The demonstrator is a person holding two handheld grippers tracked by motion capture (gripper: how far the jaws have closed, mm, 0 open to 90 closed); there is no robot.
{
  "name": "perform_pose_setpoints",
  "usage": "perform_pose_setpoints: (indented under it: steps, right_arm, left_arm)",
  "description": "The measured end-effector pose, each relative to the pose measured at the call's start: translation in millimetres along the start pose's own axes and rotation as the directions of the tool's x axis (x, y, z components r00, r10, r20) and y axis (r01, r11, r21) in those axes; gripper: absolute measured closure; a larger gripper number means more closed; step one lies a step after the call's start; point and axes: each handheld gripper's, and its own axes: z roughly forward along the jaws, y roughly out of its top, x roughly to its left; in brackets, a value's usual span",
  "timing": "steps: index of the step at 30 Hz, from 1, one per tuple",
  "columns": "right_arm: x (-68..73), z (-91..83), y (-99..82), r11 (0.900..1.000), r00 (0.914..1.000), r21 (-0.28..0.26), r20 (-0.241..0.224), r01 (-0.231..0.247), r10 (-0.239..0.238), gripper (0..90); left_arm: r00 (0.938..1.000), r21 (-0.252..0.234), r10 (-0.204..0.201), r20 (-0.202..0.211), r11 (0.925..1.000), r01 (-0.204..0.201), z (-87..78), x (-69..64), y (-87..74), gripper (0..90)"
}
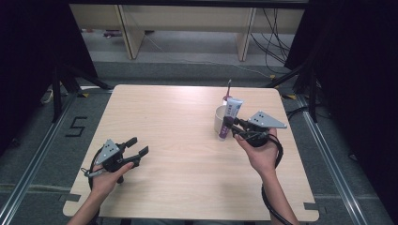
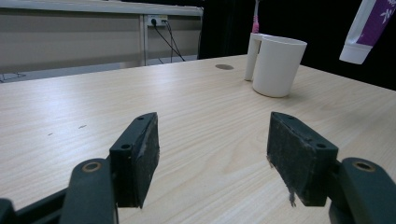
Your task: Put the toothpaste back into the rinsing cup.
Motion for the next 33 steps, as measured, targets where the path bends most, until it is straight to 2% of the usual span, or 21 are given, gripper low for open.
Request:
perform_pose_setpoints:
  steps: [4,6,7,8,9,11,12,14,15,16,17,19,20,24,26,27,29,30,31,32,33]
  right_arm:
    - [-5.2,0.7,5.0,0.9997,0.9994,-0.013,0.03,0.02,-0.02,74.5]
    - [-6.6,0.9,6.9,1.0,0.9996,-0.007,0.029,-0.006,0.006,74.5]
    - [-8.5,1.5,8.1,0.9999,0.9991,-0.014,0.042,0.004,-0.004,74.5]
    - [-10.0,1.7,9.0,0.9999,0.9992,-0.011,0.038,0.008,-0.008,74.5]
    - [-11.6,2.2,10.1,0.9997,0.9981,-0.017,0.059,0.016,-0.015,74.5]
    - [-12.4,2.6,11.8,0.9999,0.9986,-0.004,0.051,-0.01,0.011,74.4]
    - [-14.6,3.3,12.6,0.9999,0.9982,-0.012,0.059,0.01,-0.009,74.4]
    - [-15.7,4.7,14.4,0.9999,0.9979,-0.005,0.064,-0.011,0.011,74.5]
    - [-18.2,5.2,15.5,0.9998,0.9974,-0.014,0.071,0.011,-0.01,74.4]
    - [-17.8,6.1,16.3,0.9999,0.9978,-0.012,0.065,-0.011,0.011,74.4]
    - [-20.2,6.4,17.4,0.9997,0.997,-0.019,0.076,0.013,-0.012,74.4]
    - [-20.1,7.1,18.7,0.9998,0.9958,-0.017,0.091,-0.009,0.011,74.4]
    - [-21.7,7.9,19.5,0.9999,0.996,-0.017,0.089,-0.004,0.005,74.4]
    - [-24.4,11.1,22.7,0.9998,0.995,-0.017,0.099,-0.009,0.01,74.3]
    - [-25.5,13.9,24.0,0.9995,0.994,-0.03,0.109,0.0,0.004,74.4]
    - [-28.1,15.0,25.3,0.9991,0.9926,-0.028,0.117,0.033,-0.03,74.4]
    - [-27.1,17.7,26.8,0.9997,0.9935,-0.023,0.114,0.001,0.001,74.3]
    - [-27.1,17.7,26.8,0.9997,0.9935,-0.023,0.114,0.001,0.001,74.3]
    - [-29.2,19.0,28.2,0.9993,0.9922,-0.026,0.123,0.026,-0.023,74.3]
    - [-28.8,21.7,30.1,0.9999,0.9928,-0.016,0.12,0.006,-0.004,74.3]
    - [-29.6,23.7,31.0,0.9998,0.9928,-0.019,0.119,0.01,-0.008,74.4]
  left_arm:
    - [1.0,-0.005,0.001,0.0,1.0,-0.001,1.5,1.1,-3.7,33.5]
    - [1.0,0.004,-0.004,-0.007,1.0,0.004,1.8,0.8,-5.7,33.1]
    - [1.0,-0.003,-0.003,-0.004,1.0,0.003,2.8,1.0,-6.6,33.1]
    - [0.9999,0.014,0.001,-0.013,0.9999,-0.001,1.8,0.5,-6.6,33.0]
    - [0.9999,0.013,0.0,-0.012,0.9999,0.0,2.0,0.3,-6.8,32.9]
    - [0.9999,0.015,0.005,-0.011,0.9999,-0.005,2.2,0.3,-7.0,32.9]
    - [0.9999,0.012,0.007,-0.01,0.9999,-0.007,2.7,0.4,-7.6,32.9]
    - [0.9999,0.019,0.006,-0.01,0.9998,-0.006,2.6,0.3,-8.6,32.9]
    - [0.9999,0.022,0.007,-0.013,0.9997,-0.007,2.7,0.1,-9.1,32.8]
    - [0.9999,0.025,0.006,-0.014,0.9997,-0.006,2.7,-0.2,-9.4,32.7]
    - [0.9999,0.026,0.009,-0.014,0.9996,-0.009,2.8,-0.4,-9.6,32.7]
    - [0.9999,0.022,0.011,-0.013,0.9997,-0.01,3.1,-0.7,-9.8,32.6]
    - [0.9999,0.009,0.011,-0.005,0.9999,-0.011,4.2,-0.3,-10.3,32.5]
    - [0.9999,0.025,0.01,-0.013,0.9996,-0.01,2.9,-0.2,-9.7,32.3]
    - [0.9999,0.024,0.005,-0.014,0.9997,-0.005,3.1,-0.1,-9.7,32.1]
    - [0.9999,0.023,0.002,-0.013,0.9997,-0.001,3.2,0.0,-9.7,32.2]
    - [0.9999,0.022,0.004,-0.016,0.9997,-0.004,3.0,0.1,-9.8,32.1]
    - [0.9999,0.022,0.004,-0.016,0.9997,-0.004,3.0,0.1,-9.8,32.1]
    - [0.9999,0.023,0.008,-0.015,0.9997,-0.007,2.8,0.0,-9.8,32.1]
    - [0.9999,0.017,0.01,-0.011,0.9998,-0.01,3.5,-0.7,-10.0,32.1]
    - [0.9999,0.007,0.012,-0.005,0.9999,-0.012,4.5,-0.6,-10.3,32.1]
